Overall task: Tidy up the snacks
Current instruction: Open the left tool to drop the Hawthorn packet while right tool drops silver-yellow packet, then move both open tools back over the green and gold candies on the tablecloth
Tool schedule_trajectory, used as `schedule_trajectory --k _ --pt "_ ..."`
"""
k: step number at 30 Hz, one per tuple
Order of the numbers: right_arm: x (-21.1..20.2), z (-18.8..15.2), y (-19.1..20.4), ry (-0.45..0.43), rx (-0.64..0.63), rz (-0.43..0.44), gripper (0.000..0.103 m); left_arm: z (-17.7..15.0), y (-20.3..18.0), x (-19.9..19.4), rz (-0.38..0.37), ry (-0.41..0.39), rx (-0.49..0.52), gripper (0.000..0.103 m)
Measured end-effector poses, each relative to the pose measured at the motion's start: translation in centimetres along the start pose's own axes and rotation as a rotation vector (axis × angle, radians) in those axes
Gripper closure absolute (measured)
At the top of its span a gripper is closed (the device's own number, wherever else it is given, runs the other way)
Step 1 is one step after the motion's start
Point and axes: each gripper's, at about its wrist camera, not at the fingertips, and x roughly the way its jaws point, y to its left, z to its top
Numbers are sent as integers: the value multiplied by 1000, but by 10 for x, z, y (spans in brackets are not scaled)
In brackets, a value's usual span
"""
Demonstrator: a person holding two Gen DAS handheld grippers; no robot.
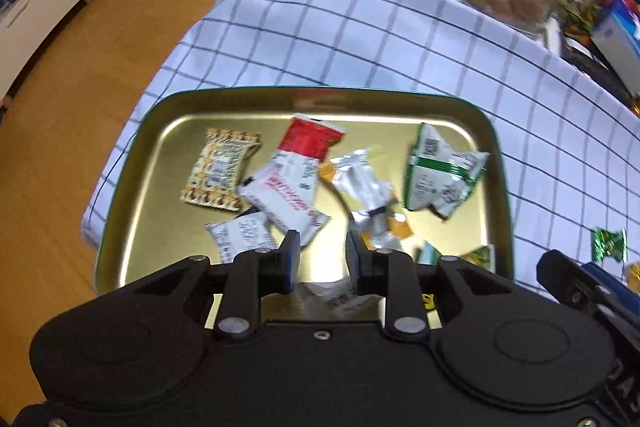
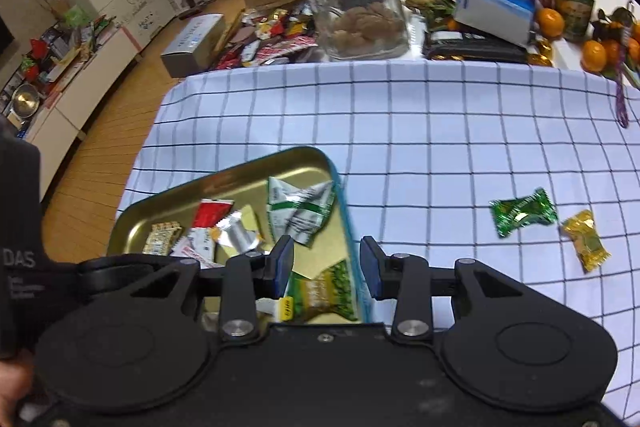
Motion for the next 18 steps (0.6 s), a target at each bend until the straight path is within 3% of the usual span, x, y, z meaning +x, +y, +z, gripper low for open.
schedule_trajectory --k 7,18 --pt "-1 -6 -40 23 76 -59 63 -8 -33 -6 -42 0 108 68" --pt "-7 -4 -111 29 214 -171 63 -19 -73 -10 -86 30 188 68"
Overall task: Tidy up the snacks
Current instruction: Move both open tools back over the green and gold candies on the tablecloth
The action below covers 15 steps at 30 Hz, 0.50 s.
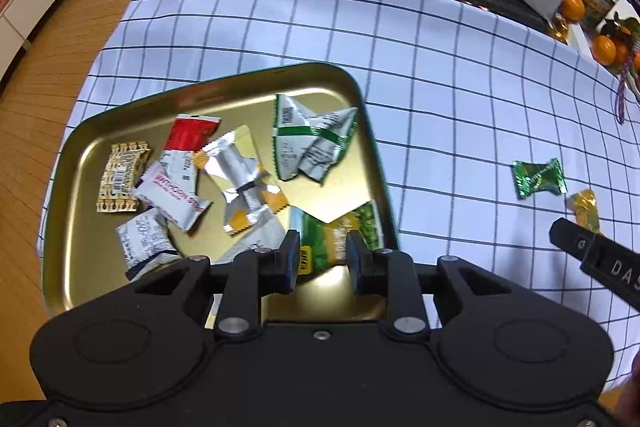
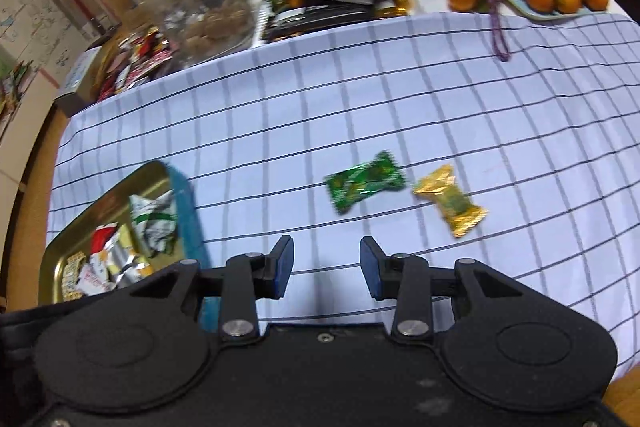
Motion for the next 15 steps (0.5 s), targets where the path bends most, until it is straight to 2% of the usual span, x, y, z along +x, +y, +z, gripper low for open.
schedule_trajectory --k 12,15 --pt "4 6 -84 -7 166 -126 63 -5 -43 1 -27 17 86 68" --pt "4 5 -103 -4 221 -129 63 -7 -55 1 -34 14 114 68"
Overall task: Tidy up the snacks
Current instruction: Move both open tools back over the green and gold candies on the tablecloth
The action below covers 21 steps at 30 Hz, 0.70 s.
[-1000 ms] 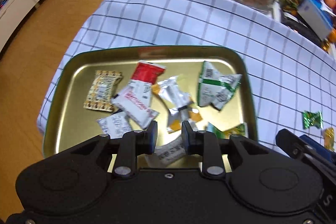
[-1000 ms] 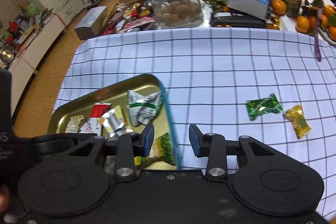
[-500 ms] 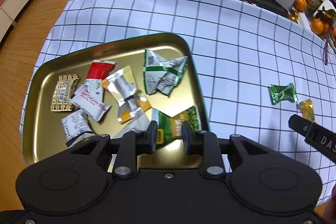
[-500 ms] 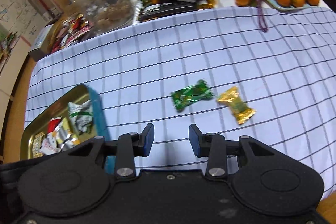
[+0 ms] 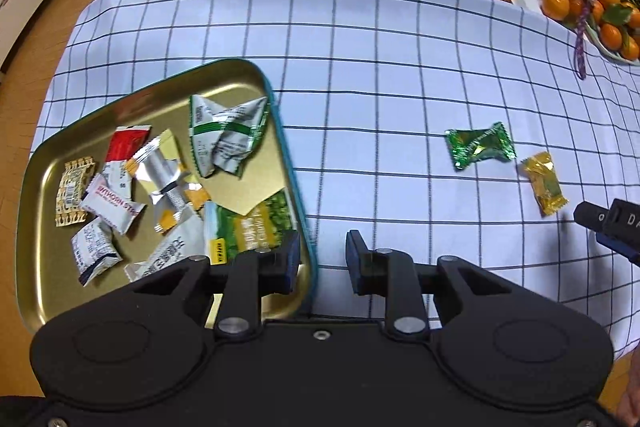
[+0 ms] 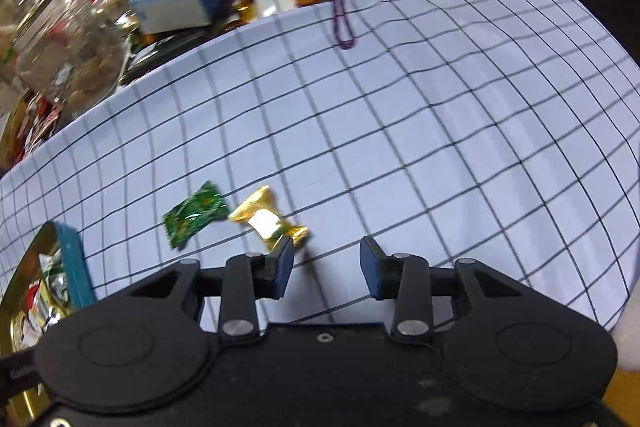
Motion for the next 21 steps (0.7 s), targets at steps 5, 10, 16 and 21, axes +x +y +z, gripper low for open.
schedule_trajectory --k 5,10,16,21 --pt "0 2 -11 -22 40 42 63 -2 -18 2 -14 -1 48 68" --pt "2 3 4 -50 -19 140 63 -4 -32 6 -23 7 85 68" --pt "14 1 23 -69 -137 128 63 -6 -36 13 -21 30 97 68" --pt "22 -3 25 -89 -184 125 62 -5 -34 18 -48 59 74 68"
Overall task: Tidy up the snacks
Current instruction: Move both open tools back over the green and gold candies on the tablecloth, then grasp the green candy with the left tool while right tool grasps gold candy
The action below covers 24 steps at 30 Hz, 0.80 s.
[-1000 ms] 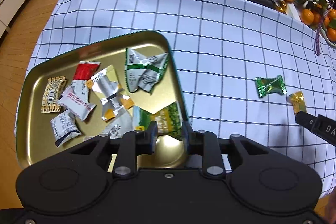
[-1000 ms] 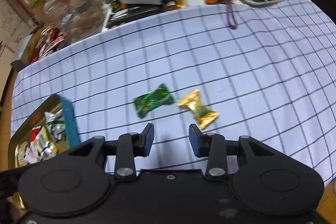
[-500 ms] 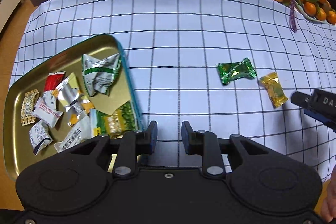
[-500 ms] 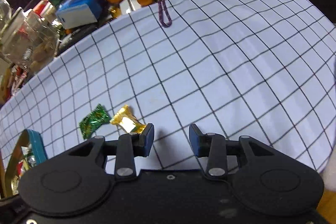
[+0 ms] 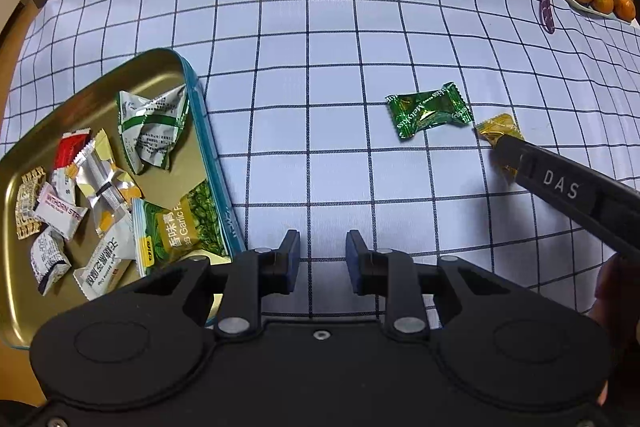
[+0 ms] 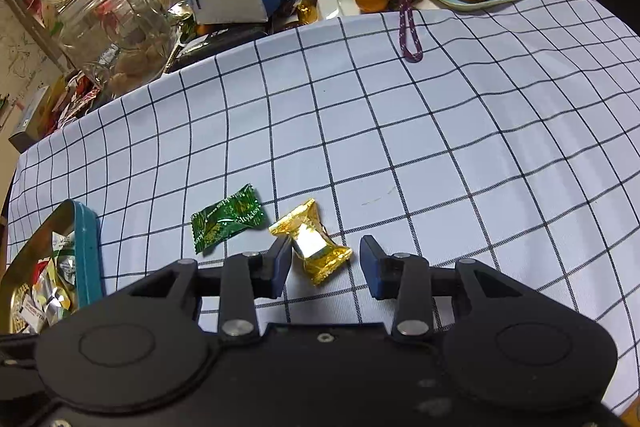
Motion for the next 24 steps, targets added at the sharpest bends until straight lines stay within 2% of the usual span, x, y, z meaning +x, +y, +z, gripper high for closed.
schedule_trajectory --k 3,8,12,14,19,24 --pt "0 0 2 -9 -38 -3 63 1 1 2 -18 15 -16 68" --pt "0 -4 4 -20 -78 1 70 1 3 4 -30 23 -26 68" --pt "-4 -4 -1 -4 -51 23 74 1 3 4 -60 19 -31 68" --pt "-8 -3 -4 7 -27 36 81 1 1 3 -76 8 -31 68" --pt "-13 -2 -11 40 15 -28 81 1 -12 -3 -88 -44 -5 68" --pt "-19 0 -27 65 76 -54 81 9 -28 -5 -98 -94 79 68"
